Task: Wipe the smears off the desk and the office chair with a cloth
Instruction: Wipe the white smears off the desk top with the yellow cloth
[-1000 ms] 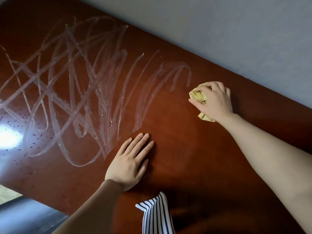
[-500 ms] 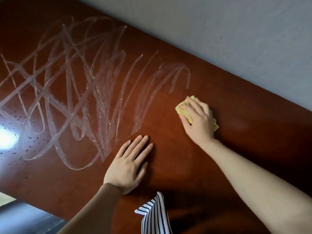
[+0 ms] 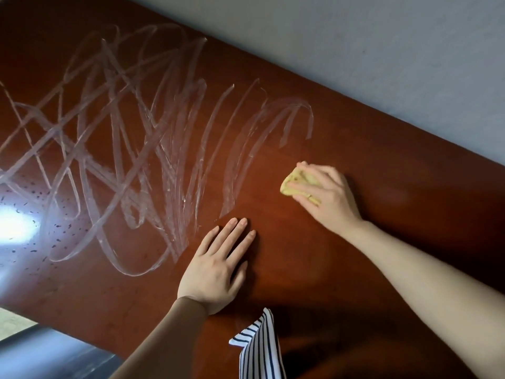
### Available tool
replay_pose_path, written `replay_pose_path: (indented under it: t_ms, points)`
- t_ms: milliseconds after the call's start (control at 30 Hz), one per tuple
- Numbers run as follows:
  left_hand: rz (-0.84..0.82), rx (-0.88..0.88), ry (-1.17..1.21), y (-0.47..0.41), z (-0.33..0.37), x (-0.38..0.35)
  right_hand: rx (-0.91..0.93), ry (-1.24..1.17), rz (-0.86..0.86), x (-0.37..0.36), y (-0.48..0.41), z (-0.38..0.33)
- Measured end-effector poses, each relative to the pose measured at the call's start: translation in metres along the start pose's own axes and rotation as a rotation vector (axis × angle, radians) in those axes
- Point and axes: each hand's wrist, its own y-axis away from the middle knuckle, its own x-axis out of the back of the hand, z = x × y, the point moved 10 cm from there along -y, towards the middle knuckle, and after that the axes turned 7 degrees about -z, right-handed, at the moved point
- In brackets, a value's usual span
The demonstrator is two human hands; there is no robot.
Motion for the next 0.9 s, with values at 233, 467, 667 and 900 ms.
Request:
replay_pose_path:
  t_ms: [233, 467, 667, 900]
  points:
    - [-0.009, 0.003, -0.014, 0.000, -0.002, -0.002, -0.445, -0.003, 0.168, 0.031, -0.053, 0.085]
    - [-0.004, -0.003, -0.020, 0.000, -0.002, -0.003, -0.840, -0.077, 0.325, 0.029, -0.083, 0.121]
    - [0.010, -0.011, -0.025, -0.001, -0.002, -0.001, -0.368, -0.075, 0.116, -0.005, -0.131, 0.021]
    - [0.012, -0.011, -0.025, -0.001, -0.001, -0.001, 0.048, -0.035, 0.082, -0.026, -0.081, -0.080]
